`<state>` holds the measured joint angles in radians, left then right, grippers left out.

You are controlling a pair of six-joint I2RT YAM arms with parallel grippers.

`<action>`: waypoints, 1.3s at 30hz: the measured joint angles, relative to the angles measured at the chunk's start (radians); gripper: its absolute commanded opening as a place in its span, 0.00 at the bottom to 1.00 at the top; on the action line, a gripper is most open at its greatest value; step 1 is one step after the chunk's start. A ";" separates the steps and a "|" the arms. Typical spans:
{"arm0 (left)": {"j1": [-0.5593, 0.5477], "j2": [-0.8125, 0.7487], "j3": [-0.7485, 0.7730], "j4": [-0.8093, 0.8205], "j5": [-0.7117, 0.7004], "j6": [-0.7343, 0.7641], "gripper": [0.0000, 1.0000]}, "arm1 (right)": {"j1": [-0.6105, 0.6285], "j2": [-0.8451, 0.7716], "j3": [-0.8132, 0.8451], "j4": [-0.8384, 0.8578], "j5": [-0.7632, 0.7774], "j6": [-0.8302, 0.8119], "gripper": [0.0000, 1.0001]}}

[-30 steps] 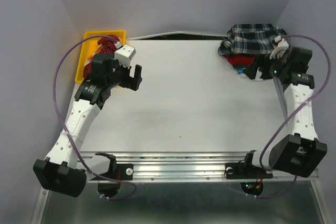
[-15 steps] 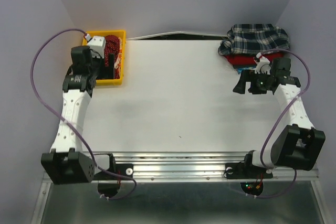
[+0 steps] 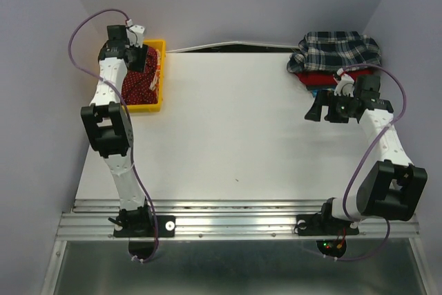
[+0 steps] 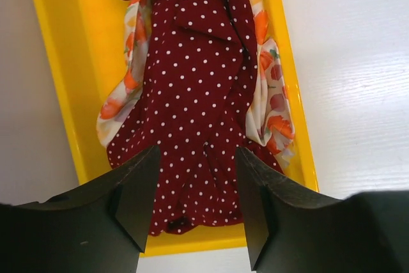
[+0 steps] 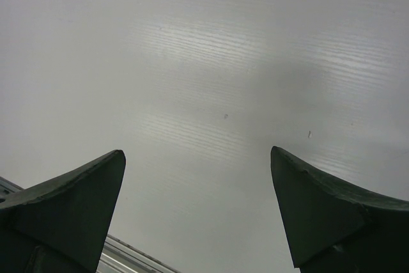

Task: Fold and stack the skirts
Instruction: Grab the skirt from the pile

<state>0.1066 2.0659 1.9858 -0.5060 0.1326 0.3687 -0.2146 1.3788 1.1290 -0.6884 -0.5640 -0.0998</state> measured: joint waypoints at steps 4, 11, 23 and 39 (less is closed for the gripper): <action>0.000 0.082 0.050 -0.013 0.003 0.017 0.64 | 0.000 0.000 0.000 0.007 0.001 0.011 1.00; 0.000 0.178 0.072 -0.009 -0.032 0.031 0.63 | 0.000 0.001 0.000 0.011 0.005 0.023 1.00; 0.000 0.222 0.078 0.003 -0.081 0.043 0.00 | 0.000 0.006 0.000 0.016 0.005 0.044 1.00; -0.006 -0.261 0.236 -0.032 0.091 0.031 0.00 | 0.000 0.002 0.023 0.015 -0.022 0.070 1.00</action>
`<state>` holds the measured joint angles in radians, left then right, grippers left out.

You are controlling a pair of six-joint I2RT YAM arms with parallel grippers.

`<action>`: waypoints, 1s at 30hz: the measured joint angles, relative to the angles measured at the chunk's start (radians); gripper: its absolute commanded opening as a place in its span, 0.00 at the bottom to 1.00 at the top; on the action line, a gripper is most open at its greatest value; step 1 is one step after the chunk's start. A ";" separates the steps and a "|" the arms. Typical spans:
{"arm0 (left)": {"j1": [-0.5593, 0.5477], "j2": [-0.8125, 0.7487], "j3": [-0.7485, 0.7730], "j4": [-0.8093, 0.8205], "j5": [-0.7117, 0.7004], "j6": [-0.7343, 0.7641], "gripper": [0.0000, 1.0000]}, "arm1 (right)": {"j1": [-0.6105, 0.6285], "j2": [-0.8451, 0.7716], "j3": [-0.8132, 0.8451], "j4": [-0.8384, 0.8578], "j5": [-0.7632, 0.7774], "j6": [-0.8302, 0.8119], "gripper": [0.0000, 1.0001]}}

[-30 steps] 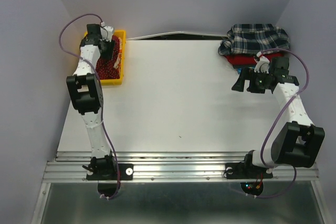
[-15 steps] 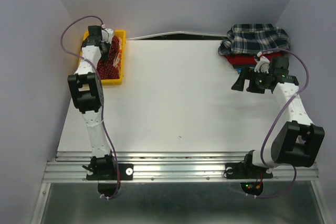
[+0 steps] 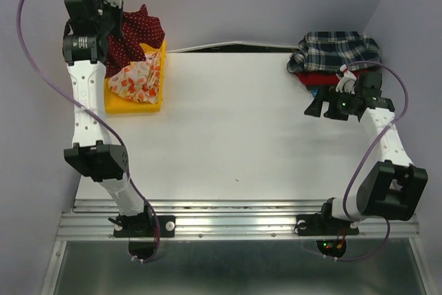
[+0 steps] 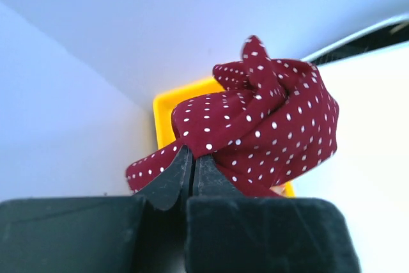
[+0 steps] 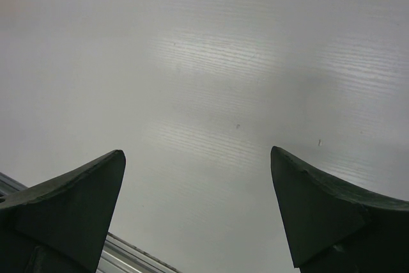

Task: Fold and stack the skirts
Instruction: Grab the skirt from the pile, then move the skirt to the center of the board

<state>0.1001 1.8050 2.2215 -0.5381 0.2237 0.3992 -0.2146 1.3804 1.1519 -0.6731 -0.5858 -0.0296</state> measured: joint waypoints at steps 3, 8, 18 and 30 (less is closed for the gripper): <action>-0.016 -0.089 0.001 -0.009 0.085 0.001 0.00 | 0.000 0.000 0.019 0.000 -0.006 0.000 1.00; -0.101 -0.260 -0.176 -0.006 0.215 0.021 0.00 | 0.000 -0.005 0.023 0.000 -0.030 -0.002 1.00; -0.426 -0.381 -0.831 0.040 0.289 0.060 0.00 | 0.000 -0.004 0.023 -0.011 -0.059 -0.030 1.00; -0.737 -0.356 -1.098 0.092 0.267 0.190 0.21 | 0.001 0.016 0.023 -0.079 -0.093 -0.108 1.00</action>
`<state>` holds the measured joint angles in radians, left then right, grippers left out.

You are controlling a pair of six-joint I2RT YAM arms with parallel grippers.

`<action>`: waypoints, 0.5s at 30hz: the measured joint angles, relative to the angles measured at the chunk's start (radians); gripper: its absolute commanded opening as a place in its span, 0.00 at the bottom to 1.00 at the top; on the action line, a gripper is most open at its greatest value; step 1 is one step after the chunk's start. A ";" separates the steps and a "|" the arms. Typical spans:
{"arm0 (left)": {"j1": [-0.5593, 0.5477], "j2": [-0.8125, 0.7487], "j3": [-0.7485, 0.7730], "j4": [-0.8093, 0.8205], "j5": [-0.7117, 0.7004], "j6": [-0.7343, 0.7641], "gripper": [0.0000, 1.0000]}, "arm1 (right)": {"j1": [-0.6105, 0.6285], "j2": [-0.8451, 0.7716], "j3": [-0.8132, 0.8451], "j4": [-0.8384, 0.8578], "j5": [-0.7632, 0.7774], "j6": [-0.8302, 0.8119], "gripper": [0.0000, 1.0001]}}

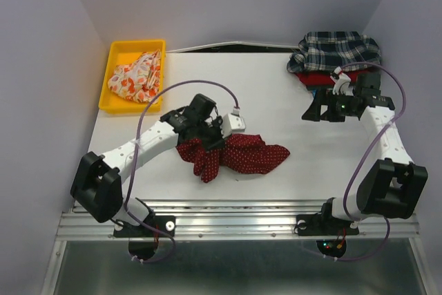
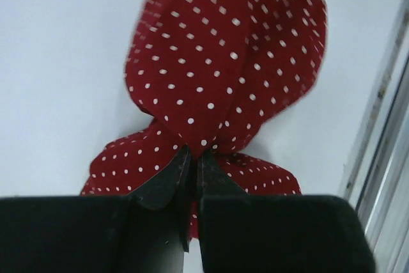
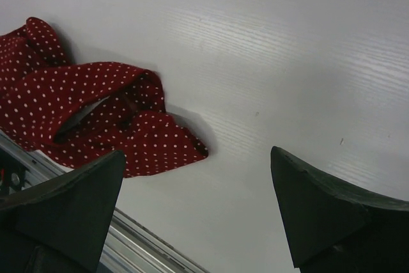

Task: Fold and stack the skirts
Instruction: Move the skirt to the center of the board

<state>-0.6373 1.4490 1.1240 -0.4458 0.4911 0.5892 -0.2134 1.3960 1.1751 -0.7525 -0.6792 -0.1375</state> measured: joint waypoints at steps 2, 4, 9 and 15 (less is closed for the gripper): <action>-0.078 -0.033 -0.070 -0.039 -0.029 0.060 0.28 | 0.006 0.002 0.000 -0.021 -0.013 -0.014 1.00; -0.139 -0.049 -0.117 -0.103 -0.044 0.101 0.39 | 0.014 0.008 0.000 -0.033 -0.019 -0.020 1.00; -0.138 -0.080 -0.140 -0.154 -0.109 0.108 0.61 | 0.049 0.026 -0.027 -0.056 -0.037 -0.029 1.00; -0.140 -0.080 0.003 -0.118 -0.121 0.034 0.70 | 0.065 0.040 -0.074 -0.108 -0.040 -0.031 0.92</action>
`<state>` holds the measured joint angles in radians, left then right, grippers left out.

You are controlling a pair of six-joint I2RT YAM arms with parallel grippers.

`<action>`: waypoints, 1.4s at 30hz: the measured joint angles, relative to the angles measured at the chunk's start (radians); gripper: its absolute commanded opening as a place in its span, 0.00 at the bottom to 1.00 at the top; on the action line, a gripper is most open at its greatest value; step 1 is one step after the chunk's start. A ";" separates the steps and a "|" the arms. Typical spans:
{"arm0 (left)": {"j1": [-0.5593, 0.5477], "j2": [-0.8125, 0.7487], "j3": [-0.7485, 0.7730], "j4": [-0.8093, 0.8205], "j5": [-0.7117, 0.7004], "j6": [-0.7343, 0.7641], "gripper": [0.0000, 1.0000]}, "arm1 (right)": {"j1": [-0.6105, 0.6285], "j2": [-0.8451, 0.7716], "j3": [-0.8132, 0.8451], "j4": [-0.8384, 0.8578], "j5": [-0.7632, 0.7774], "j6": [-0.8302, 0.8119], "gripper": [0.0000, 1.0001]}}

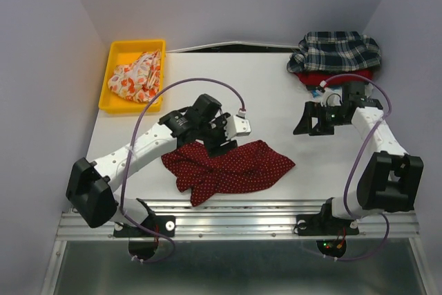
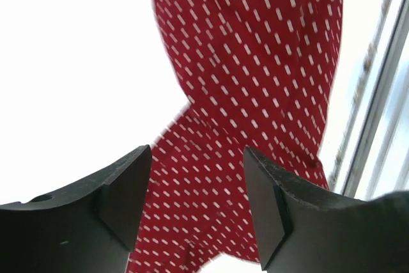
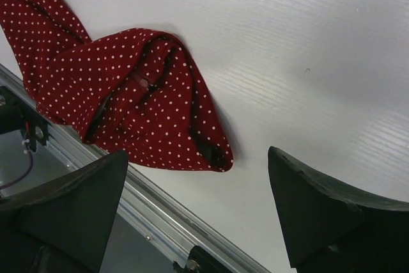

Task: Fold and stack the skirts
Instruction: Move the skirt to the center of the board, then flatten the skirt out

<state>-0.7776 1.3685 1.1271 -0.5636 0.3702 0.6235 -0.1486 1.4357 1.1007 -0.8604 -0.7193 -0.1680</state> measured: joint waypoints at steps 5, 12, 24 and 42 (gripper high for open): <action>-0.091 0.052 0.068 0.095 -0.050 -0.037 0.70 | 0.000 0.049 0.000 -0.029 0.017 0.003 0.85; -0.304 0.165 0.068 0.155 -0.183 -0.069 0.68 | 0.000 0.216 0.017 -0.084 0.057 -0.005 0.75; -0.386 0.334 0.077 0.188 -0.389 -0.128 0.64 | 0.000 0.295 0.051 -0.143 0.031 -0.054 0.74; -0.061 0.349 0.343 0.147 -0.207 -0.200 0.00 | 0.066 0.308 0.119 -0.128 -0.027 -0.101 0.72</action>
<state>-0.8387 1.7172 1.4696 -0.4168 0.1635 0.4236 -0.0826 1.7439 1.2194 -0.9886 -0.7464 -0.2687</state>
